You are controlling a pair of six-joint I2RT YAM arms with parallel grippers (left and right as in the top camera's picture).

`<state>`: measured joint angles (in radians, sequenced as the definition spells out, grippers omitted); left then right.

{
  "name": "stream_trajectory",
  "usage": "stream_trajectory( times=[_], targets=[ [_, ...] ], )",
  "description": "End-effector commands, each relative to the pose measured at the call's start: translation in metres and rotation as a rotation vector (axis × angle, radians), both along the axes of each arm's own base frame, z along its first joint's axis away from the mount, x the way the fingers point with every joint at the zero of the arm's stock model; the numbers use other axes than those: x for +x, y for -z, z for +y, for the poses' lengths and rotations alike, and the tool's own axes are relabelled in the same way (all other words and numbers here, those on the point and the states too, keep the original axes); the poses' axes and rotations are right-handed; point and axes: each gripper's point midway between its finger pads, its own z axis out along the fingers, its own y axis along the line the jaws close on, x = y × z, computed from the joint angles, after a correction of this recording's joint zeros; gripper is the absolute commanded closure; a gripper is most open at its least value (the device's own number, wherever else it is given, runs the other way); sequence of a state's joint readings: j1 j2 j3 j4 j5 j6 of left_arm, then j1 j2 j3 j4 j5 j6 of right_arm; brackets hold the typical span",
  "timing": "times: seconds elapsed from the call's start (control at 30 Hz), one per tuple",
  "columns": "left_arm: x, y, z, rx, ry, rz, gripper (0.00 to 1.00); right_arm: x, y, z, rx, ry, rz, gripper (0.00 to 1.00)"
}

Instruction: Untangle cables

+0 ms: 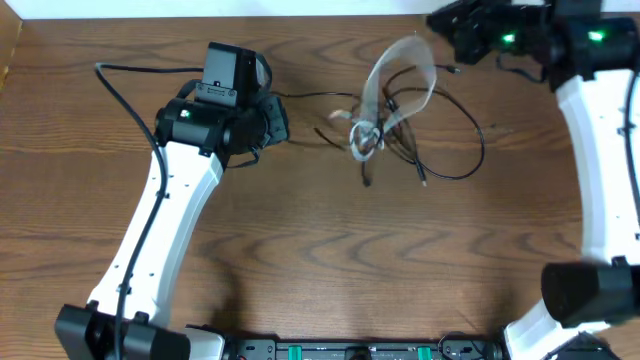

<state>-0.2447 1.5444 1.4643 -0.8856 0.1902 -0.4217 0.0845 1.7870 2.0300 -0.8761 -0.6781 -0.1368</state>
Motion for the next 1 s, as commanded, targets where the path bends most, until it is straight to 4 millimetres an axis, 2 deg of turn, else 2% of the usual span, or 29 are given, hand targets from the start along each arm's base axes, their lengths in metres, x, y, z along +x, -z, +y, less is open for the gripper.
stream_trajectory(
  times=[0.0, 0.13, 0.23, 0.33, 0.4, 0.43, 0.53, 0.57, 0.67, 0.7, 0.77, 0.8, 0.97],
  targets=[
    [0.004, 0.013, 0.018, 0.094, -0.05, 0.03, 0.92, -0.013, -0.048, -0.013, 0.075, 0.134, -0.038, 0.99],
    [0.002, 0.026, 0.027, 0.154, -0.068, 0.071, 0.91, -0.013, -0.064, -0.035, 0.074, 0.301, -0.054, 0.99],
    [0.0, 0.03, 0.028, 0.163, -0.067, 0.09, 0.85, -0.017, -0.055, -0.037, 0.061, 0.308, -0.017, 0.99],
    [0.001, 0.03, 0.028, 0.163, -0.064, 0.083, 0.84, -0.019, -0.02, -0.033, 0.026, 0.3, 0.117, 0.99],
    [0.003, 0.028, 0.027, 0.171, -0.039, 0.07, 0.83, -0.019, -0.004, -0.029, 0.01, 0.286, 0.17, 0.94],
    [0.004, 0.025, 0.027, 0.173, -0.03, 0.056, 0.83, -0.02, 0.012, -0.022, -0.014, 0.253, 0.211, 0.88],
    [0.006, 0.004, 0.026, 0.169, -0.008, -0.004, 0.83, -0.021, 0.037, -0.008, -0.053, 0.194, 0.274, 0.75],
    [0.007, -0.011, 0.025, 0.155, -0.007, -0.044, 0.83, -0.021, 0.049, -0.002, -0.073, 0.172, 0.304, 0.7],
    [0.008, -0.045, 0.018, 0.101, 0.004, -0.135, 0.83, -0.021, 0.069, 0.011, -0.1, 0.13, 0.347, 0.67],
    [0.007, -0.062, 0.015, 0.069, 0.013, -0.184, 0.83, -0.022, 0.078, 0.017, -0.114, 0.109, 0.363, 0.66],
    [0.005, -0.081, 0.01, 0.03, 0.025, -0.245, 0.84, -0.022, 0.09, 0.026, -0.128, 0.087, 0.391, 0.62],
    [0.002, -0.098, 0.008, -0.002, 0.024, -0.3, 0.84, -0.024, 0.1, 0.034, -0.148, 0.057, 0.407, 0.6],
    [-0.004, -0.123, 0.009, -0.035, 0.004, -0.374, 0.89, -0.022, 0.136, 0.052, -0.186, 0.002, 0.475, 0.57]
  ],
)
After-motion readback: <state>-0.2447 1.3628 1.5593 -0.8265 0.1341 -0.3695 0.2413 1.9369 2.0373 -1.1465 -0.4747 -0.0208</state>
